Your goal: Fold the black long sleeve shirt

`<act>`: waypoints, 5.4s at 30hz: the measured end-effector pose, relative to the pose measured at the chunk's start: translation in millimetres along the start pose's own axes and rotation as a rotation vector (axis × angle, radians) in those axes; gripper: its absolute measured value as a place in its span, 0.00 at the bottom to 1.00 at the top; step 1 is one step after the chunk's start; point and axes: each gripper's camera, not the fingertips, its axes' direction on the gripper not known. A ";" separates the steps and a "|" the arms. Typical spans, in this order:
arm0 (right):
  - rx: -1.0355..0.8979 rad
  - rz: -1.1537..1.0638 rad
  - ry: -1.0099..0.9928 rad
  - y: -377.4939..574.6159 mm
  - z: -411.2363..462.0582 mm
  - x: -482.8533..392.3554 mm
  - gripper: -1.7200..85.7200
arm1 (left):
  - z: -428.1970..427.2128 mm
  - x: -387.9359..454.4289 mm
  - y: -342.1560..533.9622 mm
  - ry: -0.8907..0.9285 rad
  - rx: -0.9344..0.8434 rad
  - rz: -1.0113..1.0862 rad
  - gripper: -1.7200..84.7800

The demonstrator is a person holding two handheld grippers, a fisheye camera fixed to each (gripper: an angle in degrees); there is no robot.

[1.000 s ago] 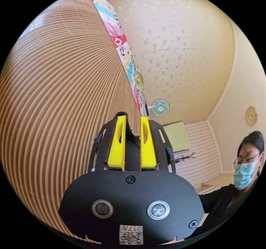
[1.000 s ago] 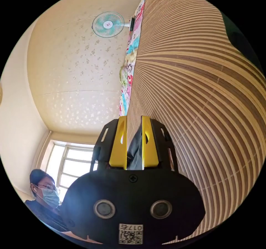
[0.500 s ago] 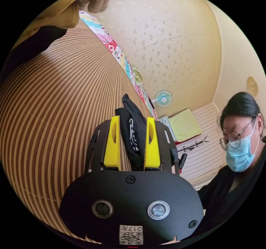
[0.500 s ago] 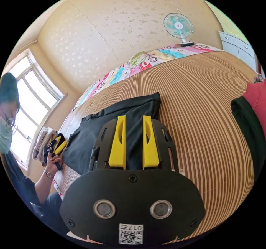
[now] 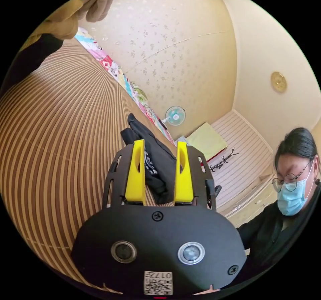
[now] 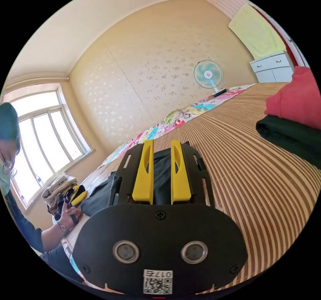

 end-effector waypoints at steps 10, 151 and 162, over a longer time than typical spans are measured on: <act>-0.255 -0.036 0.142 27.8 3.3 -39.3 0.13 | 3.0 42.3 70.0 -0.236 -0.133 -0.238 0.18; -0.456 0.378 0.182 -83.2 -337.6 184.5 0.05 | 13.6 226.3 176.4 -0.468 -0.667 0.211 0.08; -0.808 -0.076 0.131 62.2 -68.7 -37.6 0.18 | -28.5 165.5 128.7 -0.947 -0.370 0.383 0.17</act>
